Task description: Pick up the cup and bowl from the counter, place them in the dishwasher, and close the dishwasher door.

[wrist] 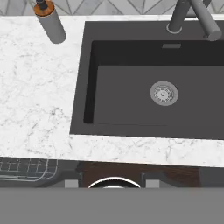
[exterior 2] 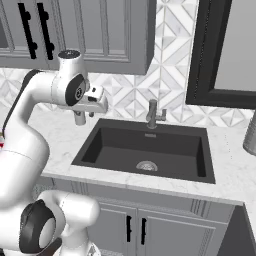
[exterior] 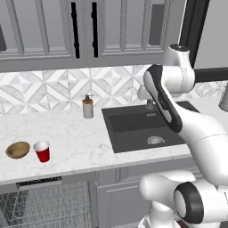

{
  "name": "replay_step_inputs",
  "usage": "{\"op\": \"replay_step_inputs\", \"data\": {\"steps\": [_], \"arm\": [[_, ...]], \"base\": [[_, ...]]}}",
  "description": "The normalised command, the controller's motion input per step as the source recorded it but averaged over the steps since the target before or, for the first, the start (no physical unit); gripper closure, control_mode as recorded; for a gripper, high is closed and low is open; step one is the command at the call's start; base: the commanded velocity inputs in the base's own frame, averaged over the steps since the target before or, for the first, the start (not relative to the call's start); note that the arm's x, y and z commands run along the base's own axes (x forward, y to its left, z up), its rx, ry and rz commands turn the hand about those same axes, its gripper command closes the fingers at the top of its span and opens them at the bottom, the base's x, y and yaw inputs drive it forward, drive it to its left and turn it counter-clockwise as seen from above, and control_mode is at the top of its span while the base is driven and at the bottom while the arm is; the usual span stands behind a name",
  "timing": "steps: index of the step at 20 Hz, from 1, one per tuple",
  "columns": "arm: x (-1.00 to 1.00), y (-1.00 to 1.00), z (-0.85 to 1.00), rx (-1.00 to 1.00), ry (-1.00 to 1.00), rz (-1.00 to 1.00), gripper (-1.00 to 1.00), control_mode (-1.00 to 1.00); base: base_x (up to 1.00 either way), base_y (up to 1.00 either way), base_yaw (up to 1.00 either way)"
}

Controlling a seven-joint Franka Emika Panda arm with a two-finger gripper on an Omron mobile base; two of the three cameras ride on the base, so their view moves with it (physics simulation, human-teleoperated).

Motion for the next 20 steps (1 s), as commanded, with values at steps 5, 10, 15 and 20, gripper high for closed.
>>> {"op": "replay_step_inputs", "data": {"steps": [5, 10, 15, 20], "arm": [[0.02, 0.57, -0.1, 0.02, 0.0, -0.08, -1.0, -1.0], [0.0, 1.0, -0.14, 0.02, 0.07, -0.01, -1.0, -1.0], [0.06, 0.94, -0.08, 0.01, 0.31, 0.21, -1.0, -1.0], [0.1, 1.0, -0.48, 0.0, 0.07, 0.31, -1.0, -1.0]], "base": [[0.0, 0.0, 0.0], [0.0, 0.0, 0.0], [0.0, 0.0, 0.0], [0.0, 0.0, 0.0]]}}
